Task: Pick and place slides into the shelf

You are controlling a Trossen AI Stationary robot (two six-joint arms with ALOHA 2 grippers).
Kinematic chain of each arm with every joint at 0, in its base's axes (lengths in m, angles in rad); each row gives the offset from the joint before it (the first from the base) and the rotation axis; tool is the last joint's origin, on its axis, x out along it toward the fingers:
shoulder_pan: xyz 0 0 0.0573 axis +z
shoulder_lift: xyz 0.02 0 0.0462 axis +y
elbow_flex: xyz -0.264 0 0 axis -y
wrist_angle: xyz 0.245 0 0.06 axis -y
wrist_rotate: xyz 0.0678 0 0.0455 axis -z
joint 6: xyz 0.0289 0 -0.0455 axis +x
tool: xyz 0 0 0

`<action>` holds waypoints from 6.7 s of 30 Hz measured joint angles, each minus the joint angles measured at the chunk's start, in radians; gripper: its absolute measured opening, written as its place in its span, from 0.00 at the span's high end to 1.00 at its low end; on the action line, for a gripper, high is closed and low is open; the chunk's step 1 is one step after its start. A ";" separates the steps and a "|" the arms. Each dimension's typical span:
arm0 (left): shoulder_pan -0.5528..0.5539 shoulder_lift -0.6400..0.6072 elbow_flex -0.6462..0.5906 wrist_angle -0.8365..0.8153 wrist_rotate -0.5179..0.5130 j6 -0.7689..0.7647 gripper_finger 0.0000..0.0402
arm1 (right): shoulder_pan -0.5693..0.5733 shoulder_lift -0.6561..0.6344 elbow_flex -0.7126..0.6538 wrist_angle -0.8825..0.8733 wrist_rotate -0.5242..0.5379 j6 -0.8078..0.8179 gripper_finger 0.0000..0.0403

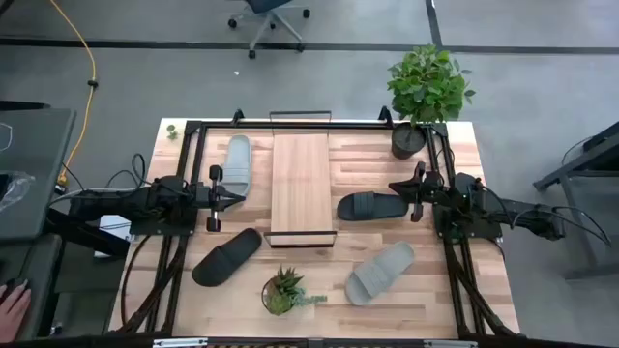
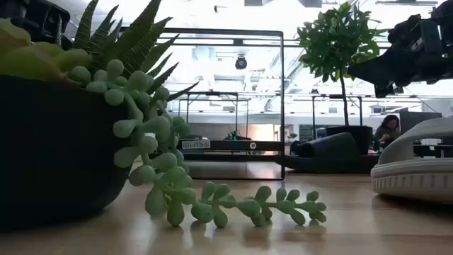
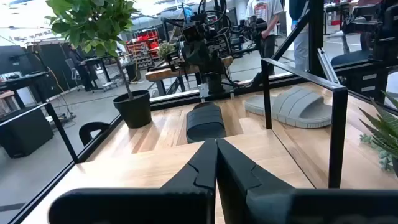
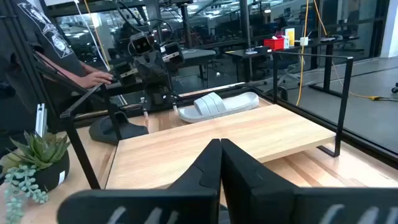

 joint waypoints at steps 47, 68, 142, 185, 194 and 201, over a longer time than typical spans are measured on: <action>0.000 0.000 0.000 0.000 0.000 0.000 1.00 | 0.000 0.000 0.000 0.000 0.000 0.000 1.00; 0.000 0.000 0.000 0.000 0.000 0.000 1.00 | 0.000 0.000 0.000 0.000 0.000 0.000 1.00; 0.000 0.001 0.000 0.043 -0.306 -0.739 1.00 | 0.005 0.064 0.097 0.092 0.176 1.135 1.00; 0.000 0.000 0.000 0.044 -0.287 -0.705 1.00 | -0.002 1.037 0.441 -0.302 -0.088 1.183 0.49; 0.000 0.000 0.000 0.043 -0.284 -0.705 1.00 | -0.002 1.073 0.440 -0.265 -0.104 1.183 0.49; 0.000 0.000 0.000 0.043 -0.284 -0.701 1.00 | -0.002 1.075 0.440 -0.216 -0.093 1.199 0.49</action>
